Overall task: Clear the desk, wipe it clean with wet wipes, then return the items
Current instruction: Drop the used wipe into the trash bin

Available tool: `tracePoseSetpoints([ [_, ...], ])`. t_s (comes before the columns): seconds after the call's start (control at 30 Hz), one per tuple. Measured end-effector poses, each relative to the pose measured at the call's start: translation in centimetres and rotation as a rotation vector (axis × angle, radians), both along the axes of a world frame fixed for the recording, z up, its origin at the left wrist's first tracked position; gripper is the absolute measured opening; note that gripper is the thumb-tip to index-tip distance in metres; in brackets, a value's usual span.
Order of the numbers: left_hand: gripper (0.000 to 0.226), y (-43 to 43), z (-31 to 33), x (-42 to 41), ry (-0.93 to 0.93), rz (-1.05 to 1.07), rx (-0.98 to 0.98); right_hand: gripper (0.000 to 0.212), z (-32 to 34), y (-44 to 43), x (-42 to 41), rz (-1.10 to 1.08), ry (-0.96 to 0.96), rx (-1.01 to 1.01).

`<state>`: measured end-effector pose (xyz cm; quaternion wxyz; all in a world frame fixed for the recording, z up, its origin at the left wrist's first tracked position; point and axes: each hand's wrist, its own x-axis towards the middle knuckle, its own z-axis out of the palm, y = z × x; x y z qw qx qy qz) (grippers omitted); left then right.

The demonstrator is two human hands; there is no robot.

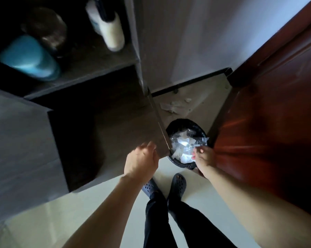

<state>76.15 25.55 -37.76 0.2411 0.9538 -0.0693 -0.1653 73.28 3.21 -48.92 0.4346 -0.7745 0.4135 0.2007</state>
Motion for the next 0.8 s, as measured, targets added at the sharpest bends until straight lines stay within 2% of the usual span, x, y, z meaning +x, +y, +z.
tracePoseSetpoints([
  [0.17, 0.024, 3.6, 5.7, -1.4, -0.035, 0.115, 0.053, 0.033, 4.8, 1.7, 1.4, 0.184, -0.117, -0.031],
  [0.3, 0.024, 5.7, 10.3, -1.2, -0.103, 0.228, 0.095, 0.042, 11.4, 4.6, 3.3, 0.375, -0.235, -0.067],
  [0.43, 0.023, 7.5, 14.4, -0.3, -0.212, 0.336, 0.063, 0.048, 15.3, 6.8, 6.0, 0.599, -0.375, -0.079],
  [0.5, 0.022, 8.5, 16.0, 0.4, -0.251, 0.364, 0.053, 0.046, 17.6, 8.0, 7.4, 0.676, -0.437, -0.089],
  [0.63, 0.023, 10.7, 18.0, 2.7, -0.31, 0.38, 0.05, 0.017, 22.7, 10.7, 9.6, 0.781, -0.563, -0.177],
  [0.7, 0.026, 11.7, 18.6, 4.3, -0.353, 0.395, 0.073, 0.021, 24.4, 11.9, 10.5, 0.785, -0.691, -0.232],
  [0.8, 0.036, 13.1, 19.2, 6.9, -0.402, 0.376, 0.108, 0.037, 26.4, 14.2, 11.9, 0.766, -0.779, -0.265],
])
